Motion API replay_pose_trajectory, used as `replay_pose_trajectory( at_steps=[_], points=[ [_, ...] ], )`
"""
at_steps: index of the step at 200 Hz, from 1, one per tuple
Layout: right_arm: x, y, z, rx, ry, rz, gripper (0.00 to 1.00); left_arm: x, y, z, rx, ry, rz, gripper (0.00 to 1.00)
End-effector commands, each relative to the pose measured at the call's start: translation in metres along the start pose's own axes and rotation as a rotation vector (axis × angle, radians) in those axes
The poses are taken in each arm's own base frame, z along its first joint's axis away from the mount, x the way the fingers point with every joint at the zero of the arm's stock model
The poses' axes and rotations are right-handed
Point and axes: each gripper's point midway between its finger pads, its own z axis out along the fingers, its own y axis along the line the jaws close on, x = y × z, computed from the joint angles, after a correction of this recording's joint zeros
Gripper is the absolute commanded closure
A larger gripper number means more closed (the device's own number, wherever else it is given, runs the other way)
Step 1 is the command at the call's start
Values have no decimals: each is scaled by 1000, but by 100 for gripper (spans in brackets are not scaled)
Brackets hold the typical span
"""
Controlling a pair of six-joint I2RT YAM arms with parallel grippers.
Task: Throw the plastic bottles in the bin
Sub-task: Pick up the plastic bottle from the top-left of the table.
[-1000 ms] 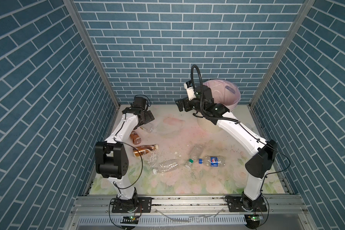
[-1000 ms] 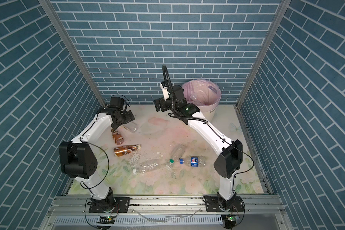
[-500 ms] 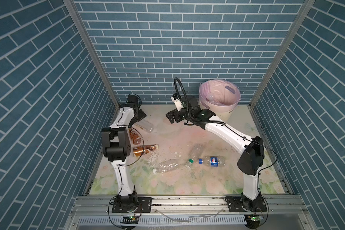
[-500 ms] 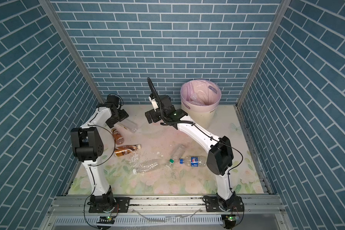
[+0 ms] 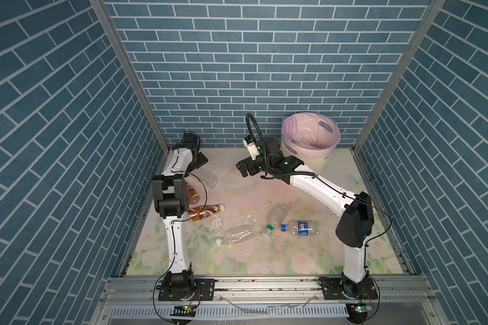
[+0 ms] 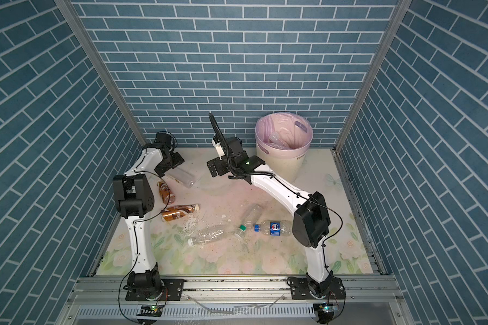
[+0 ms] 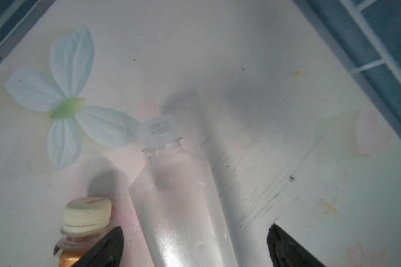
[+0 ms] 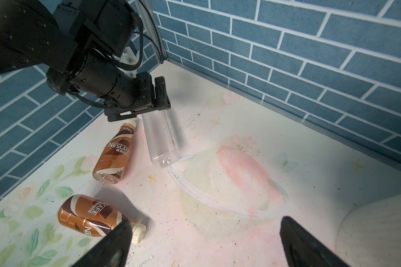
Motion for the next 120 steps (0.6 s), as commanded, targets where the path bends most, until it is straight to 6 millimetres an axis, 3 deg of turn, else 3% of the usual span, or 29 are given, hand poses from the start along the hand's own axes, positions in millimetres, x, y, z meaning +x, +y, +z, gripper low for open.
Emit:
replay_pose_trajectory(
  at_steps=[1, 68, 120],
  points=[
    [8, -3, 5, 13, 9, -1, 1, 1, 11, 2, -46, 12, 12, 4],
    [13, -4, 8, 11, 14, 17, 1, 9, 5, 22, -22, 49, 63, 18],
    [15, -5, 5, 15, 14, 16, 1, 18, -1, 38, 3, 91, 76, 24]
  ],
)
